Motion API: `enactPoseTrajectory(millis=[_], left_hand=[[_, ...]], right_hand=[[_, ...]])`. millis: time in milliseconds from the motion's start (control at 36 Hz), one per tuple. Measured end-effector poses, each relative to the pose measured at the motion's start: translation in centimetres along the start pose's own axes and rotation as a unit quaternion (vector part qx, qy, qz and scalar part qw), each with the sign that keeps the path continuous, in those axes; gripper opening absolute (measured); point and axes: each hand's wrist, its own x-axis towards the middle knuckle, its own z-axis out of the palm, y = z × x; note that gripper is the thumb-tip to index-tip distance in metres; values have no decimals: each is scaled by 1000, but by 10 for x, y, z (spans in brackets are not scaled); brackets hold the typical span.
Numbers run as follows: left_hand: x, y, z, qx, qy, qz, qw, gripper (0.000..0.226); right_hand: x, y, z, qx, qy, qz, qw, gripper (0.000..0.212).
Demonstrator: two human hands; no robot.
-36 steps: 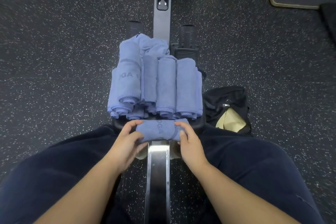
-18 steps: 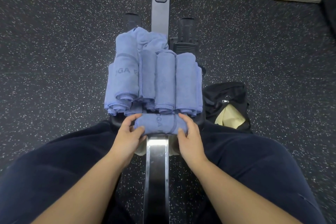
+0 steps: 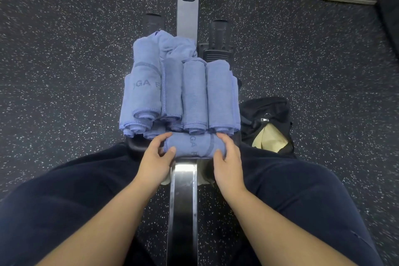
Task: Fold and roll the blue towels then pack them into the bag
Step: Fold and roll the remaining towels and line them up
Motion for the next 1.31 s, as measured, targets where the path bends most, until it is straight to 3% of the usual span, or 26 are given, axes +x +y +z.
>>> enactPoseTrajectory(millis=[306,556,861,1111,1306], left_hand=[[7,-3,5,4,64,-43,997,24],[3,1,4,149,82,29,985,20],[2,0,4,126,100,62,985,28],[-1,-8,-2,191,58,134,971,27],[-1,-5,-2,198,69,135,968,28]], right_hand=[[6,10,7,14,25,21,999,42],[6,7,3,31,27,22,999,30],[8,6,2,37,14,20,999,30],[7,5,2,43,20,13,999,32],[11,5,2,40,26,11,999,31]])
